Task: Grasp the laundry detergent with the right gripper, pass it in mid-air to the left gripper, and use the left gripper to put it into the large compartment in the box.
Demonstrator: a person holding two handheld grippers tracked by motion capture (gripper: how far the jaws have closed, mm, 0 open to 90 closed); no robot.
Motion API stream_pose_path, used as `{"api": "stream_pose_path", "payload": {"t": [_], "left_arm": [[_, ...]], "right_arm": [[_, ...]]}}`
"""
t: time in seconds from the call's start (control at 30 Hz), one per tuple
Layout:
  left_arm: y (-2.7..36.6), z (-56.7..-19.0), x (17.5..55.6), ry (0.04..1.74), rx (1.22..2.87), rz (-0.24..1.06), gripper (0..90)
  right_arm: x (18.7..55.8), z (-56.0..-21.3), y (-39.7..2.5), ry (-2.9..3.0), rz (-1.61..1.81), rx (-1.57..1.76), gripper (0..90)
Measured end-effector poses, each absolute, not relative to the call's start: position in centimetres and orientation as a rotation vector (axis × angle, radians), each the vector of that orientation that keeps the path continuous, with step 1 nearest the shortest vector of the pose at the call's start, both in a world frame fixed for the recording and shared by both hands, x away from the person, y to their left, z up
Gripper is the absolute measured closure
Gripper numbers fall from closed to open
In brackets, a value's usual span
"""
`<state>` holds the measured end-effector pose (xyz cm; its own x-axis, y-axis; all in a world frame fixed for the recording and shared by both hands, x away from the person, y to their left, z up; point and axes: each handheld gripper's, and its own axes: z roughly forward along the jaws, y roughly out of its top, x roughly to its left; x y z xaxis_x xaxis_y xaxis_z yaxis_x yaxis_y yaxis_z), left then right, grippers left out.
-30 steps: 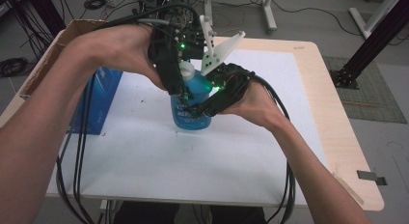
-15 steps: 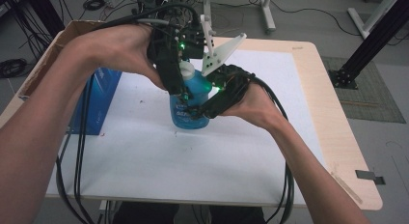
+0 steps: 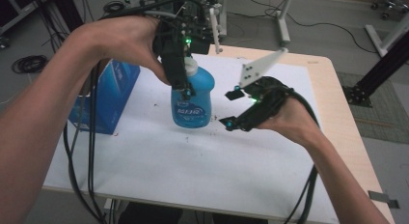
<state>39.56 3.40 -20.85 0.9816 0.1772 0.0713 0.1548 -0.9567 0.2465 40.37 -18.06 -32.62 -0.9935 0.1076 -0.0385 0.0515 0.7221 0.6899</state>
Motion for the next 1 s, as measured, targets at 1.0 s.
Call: {"api": "stream_pose_path", "payload": {"t": [1.0], "left_arm": [[15.1, -8.6, 40.7, 0.697, 2.825, 0.237, 38.2]], "right_arm": [[39.4, -32.3, -24.7, 2.851, 0.654, 0.367, 13.0]]}}
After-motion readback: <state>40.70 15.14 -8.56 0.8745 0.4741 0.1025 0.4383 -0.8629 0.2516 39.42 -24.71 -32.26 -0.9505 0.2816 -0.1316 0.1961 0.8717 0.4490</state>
